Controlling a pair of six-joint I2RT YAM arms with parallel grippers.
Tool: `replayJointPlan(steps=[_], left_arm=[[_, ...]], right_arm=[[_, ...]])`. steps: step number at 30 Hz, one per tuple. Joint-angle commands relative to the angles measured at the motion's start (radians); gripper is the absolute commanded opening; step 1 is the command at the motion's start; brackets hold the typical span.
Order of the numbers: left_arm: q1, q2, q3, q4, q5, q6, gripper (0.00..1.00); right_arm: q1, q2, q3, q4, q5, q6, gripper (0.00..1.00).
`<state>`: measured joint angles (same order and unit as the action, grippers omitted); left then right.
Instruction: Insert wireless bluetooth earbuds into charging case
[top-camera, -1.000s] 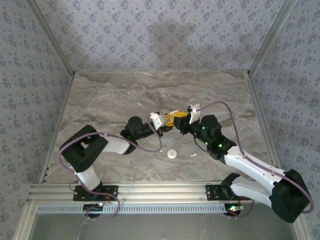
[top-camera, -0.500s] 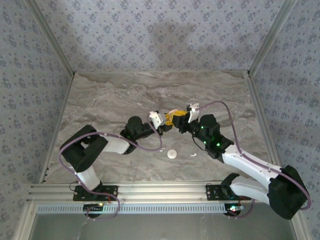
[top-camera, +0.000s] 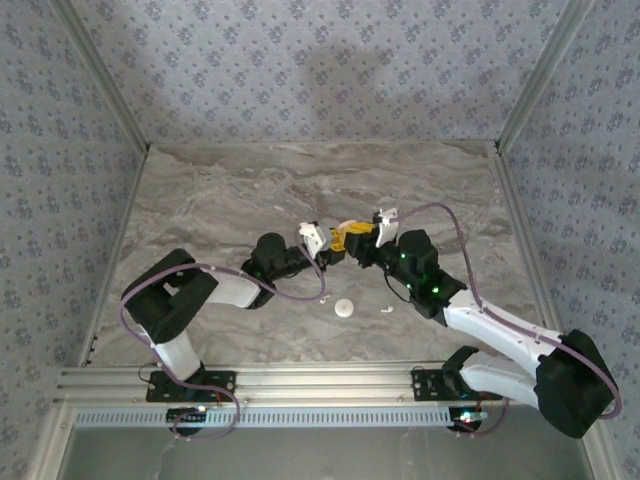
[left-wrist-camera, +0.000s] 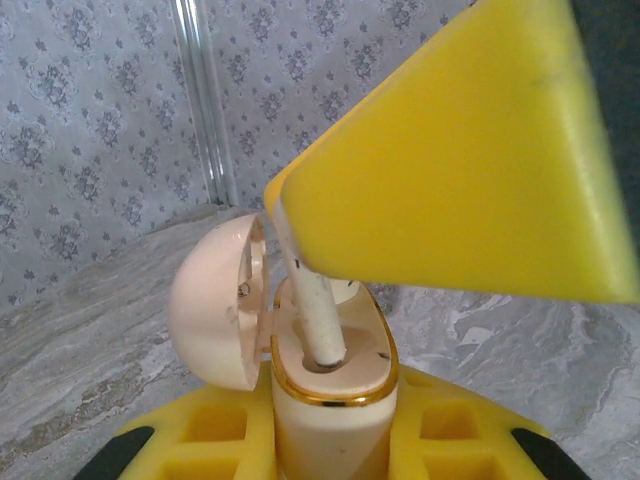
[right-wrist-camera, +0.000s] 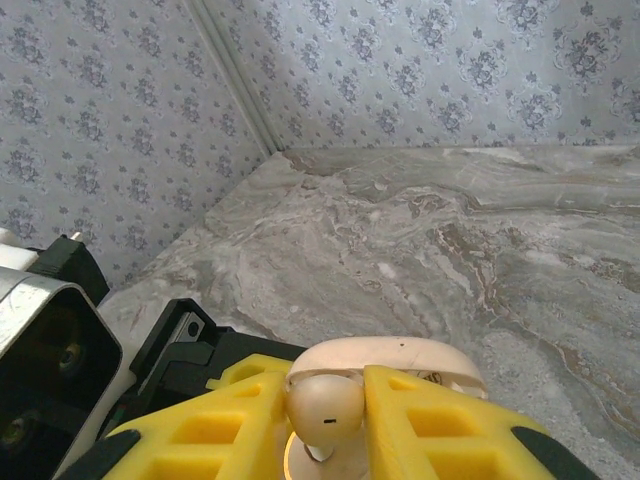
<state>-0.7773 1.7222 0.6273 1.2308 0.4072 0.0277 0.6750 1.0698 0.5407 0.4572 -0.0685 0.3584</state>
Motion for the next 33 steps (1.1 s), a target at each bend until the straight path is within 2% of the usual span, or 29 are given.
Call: replayJointPlan(steps=[1, 22, 25, 33], left_arm=[[-0.004, -0.018, 0.042, 0.152, 0.007, -0.020, 0.17], [-0.004, -0.024, 0.040, 0.156, 0.006, -0.011, 0.17], [-0.004, -0.026, 0.040, 0.154, 0.005, -0.008, 0.17], [-0.003, -0.027, 0.014, 0.124, -0.013, 0.047, 0.17]], right_arm=[[0.005, 0.031, -0.015, -0.130, 0.038, -0.010, 0.30], [0.011, -0.001, 0.008, -0.241, 0.139, -0.013, 0.37], [0.010, -0.003, 0.011, -0.233, 0.125, -0.015, 0.38], [-0.009, -0.109, 0.040, -0.230, 0.011, -0.036, 0.48]])
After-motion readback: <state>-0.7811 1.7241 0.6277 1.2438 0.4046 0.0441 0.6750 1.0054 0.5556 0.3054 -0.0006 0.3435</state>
